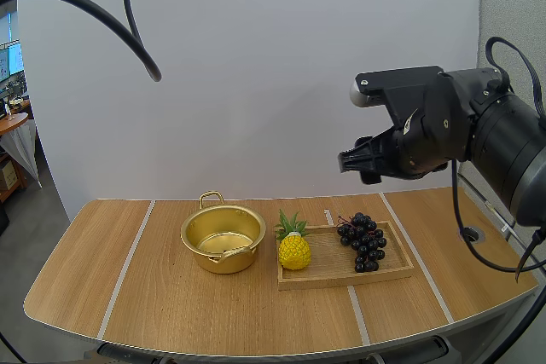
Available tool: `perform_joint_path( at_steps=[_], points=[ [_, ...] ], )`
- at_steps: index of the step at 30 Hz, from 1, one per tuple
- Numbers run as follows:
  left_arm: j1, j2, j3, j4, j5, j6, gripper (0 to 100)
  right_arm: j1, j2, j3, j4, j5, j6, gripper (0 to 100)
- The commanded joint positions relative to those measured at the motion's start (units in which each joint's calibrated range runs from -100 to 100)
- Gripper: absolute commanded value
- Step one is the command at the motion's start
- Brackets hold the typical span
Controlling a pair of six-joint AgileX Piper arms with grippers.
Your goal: Open the pot, put the grape inside, and close it
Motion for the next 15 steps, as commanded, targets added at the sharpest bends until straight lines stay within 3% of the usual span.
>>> perform_joint_path(
  at_steps=[1,15],
  points=[
    [-0.18,-0.26,-0.4,0.39,-1.38,-0.6,0,0.18,3.43,-0.42,-3.84,-1.52,1.75,100],
    [-0.18,-0.26,-0.4,0.39,-1.38,-0.6,0,-0.57,23.66,-0.42,-4.33,-14.45,2.77,100]
  ],
)
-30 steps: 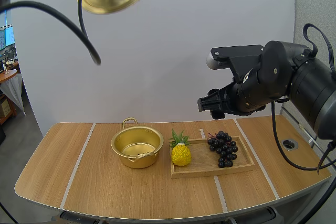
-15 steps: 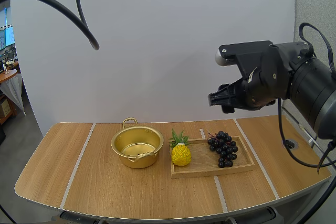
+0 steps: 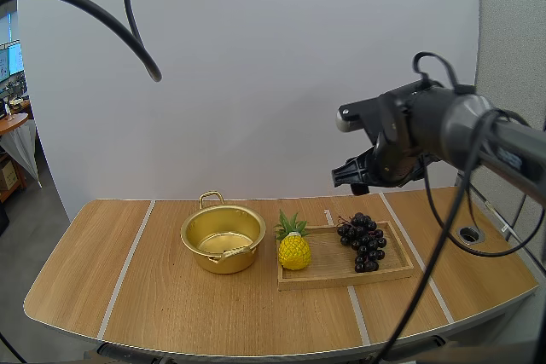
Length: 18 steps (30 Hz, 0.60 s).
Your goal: Open the pot, put the grape inside, and close it
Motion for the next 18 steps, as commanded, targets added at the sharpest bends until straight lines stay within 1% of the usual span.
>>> perform_joint_path(
  at_steps=[1,3,5,6,8,10,13,16,18],
  points=[
    [-0.18,-0.26,-0.4,0.39,-1.38,-0.52,0,-1.09,2.79,-0.42,-0.36,-3.28,-0.05,100],
    [-0.18,-0.26,-0.4,0.39,-1.38,-0.52,0,-2.65,4.74,-0.42,-0.26,-5.11,-1.32,100],
    [-0.18,-0.26,-0.4,0.39,-1.38,-0.52,0,-4.39,6.36,-0.42,1.24,-6.55,-3.87,100],
    [-0.18,-0.26,-0.4,0.39,-1.38,-0.52,0,-5.23,7.18,-0.42,3.31,-7.03,-6.44,100],
    [-0.18,-0.26,-0.4,0.39,-1.38,-0.52,0,-7.0,8.82,-0.42,10.2,-7.4,-12.85,100],
    [-0.18,-0.26,-0.4,0.39,-1.38,-0.52,0,-8.13,9.98,-0.42,15.67,-7.4,-18.55,100],
    [-0.18,-0.26,-0.4,0.39,-1.38,-0.52,0,-8.8,11.2,-0.42,20.93,-6.63,-23.55,100],
    [-0.18,-0.26,-0.4,0.39,-1.38,-0.52,0,-8.8,12.3,-0.42,23.75,-5.76,-26.64,100],
    [-0.18,-0.26,-0.4,0.39,-1.38,-0.52,0,-8.8,13.06,-0.42,25.13,-5.16,-27.65,100]
  ],
)
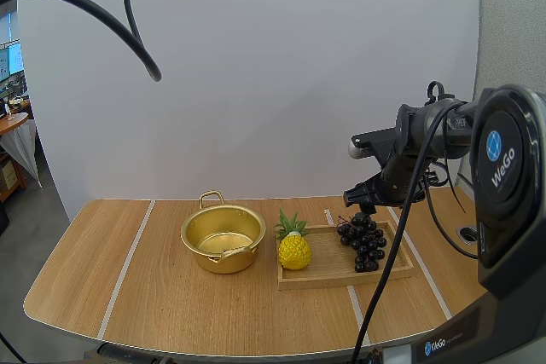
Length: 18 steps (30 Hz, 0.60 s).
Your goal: Open the pot, put the grape inside, and close it
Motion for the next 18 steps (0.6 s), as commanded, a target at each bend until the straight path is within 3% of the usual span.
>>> perform_joint_path(
  at_steps=[1,18],
  points=[
    [-0.18,-0.26,-0.4,0.39,-1.38,-0.52,0,-0.25,0.99,-0.42,2.3,0.81,-2.61,100],
    [-0.18,-0.26,-0.4,0.39,-1.38,-0.52,0,-0.25,10.37,-0.42,4.26,-4.9,-4.99,100]
  ],
)
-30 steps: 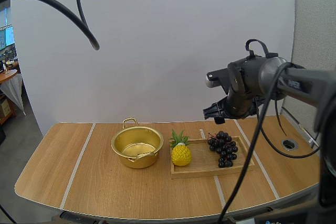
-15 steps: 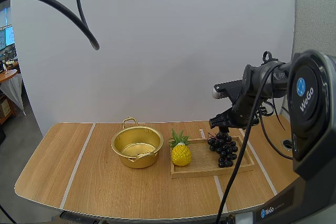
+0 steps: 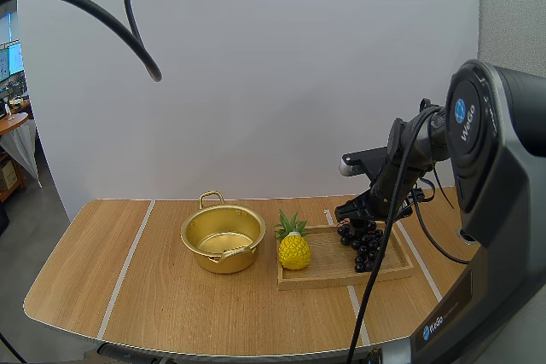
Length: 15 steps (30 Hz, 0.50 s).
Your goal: Open the pot, put the grape inside, and close it
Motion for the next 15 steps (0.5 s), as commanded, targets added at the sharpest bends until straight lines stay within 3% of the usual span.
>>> perform_joint_path(
  at_steps=[1,15],
  points=[
    [-0.18,-0.26,-0.4,0.39,-1.38,-0.52,0,-0.25,1.5,-0.42,0.19,-2.36,-0.77,100],
    [-0.18,-0.26,-0.4,0.39,-1.38,-0.52,0,-0.25,10.23,-0.28,2.3,-4.14,-2.07,100]
  ],
)
